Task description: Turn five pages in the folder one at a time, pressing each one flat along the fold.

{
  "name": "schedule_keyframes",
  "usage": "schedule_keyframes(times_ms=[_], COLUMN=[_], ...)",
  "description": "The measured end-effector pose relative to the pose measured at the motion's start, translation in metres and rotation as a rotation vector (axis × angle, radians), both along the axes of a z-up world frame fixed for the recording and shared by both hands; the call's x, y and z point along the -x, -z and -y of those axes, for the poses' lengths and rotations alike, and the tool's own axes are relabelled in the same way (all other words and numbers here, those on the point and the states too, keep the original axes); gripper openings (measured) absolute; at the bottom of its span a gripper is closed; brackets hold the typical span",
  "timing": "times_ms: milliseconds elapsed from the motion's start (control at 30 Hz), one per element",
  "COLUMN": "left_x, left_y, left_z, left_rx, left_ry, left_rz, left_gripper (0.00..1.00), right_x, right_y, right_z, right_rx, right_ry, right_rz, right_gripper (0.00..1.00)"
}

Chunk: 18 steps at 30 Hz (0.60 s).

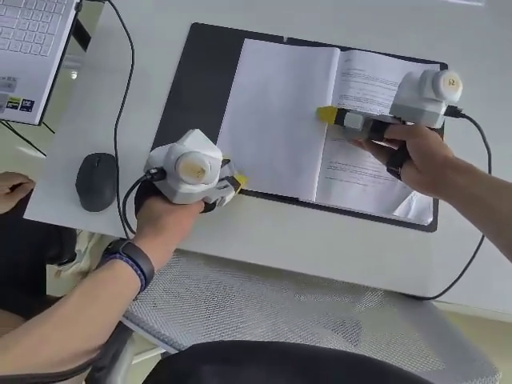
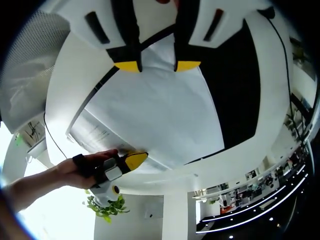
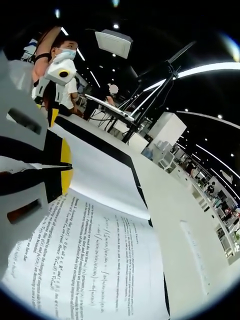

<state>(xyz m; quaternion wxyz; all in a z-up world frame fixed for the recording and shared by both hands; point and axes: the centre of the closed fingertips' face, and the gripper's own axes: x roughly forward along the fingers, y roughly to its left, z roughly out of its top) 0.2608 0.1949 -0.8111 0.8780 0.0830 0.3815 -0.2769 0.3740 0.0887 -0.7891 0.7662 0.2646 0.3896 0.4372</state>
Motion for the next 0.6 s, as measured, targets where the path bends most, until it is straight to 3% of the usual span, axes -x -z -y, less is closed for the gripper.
schedule_keyframes(times_ms=[200,267,600], left_x=[0.0,0.001,0.003], left_y=[0.0,0.0,-0.004], left_z=[0.001,0.001,0.001], left_rx=[0.012,0.014,0.022], left_ry=[-0.012,-0.012,-0.017], left_rz=[-0.006,-0.008,-0.009], left_gripper=[0.24,0.24,0.24], right_x=[-0.014,-0.031,-0.074], right_y=[0.0,0.003,0.004], right_z=[0.002,0.005,0.011], right_rx=[-0.024,-0.038,-0.07], right_ry=[0.031,0.057,0.161], right_rz=[-0.003,-0.01,-0.025], right_gripper=[0.0,0.0,0.0])
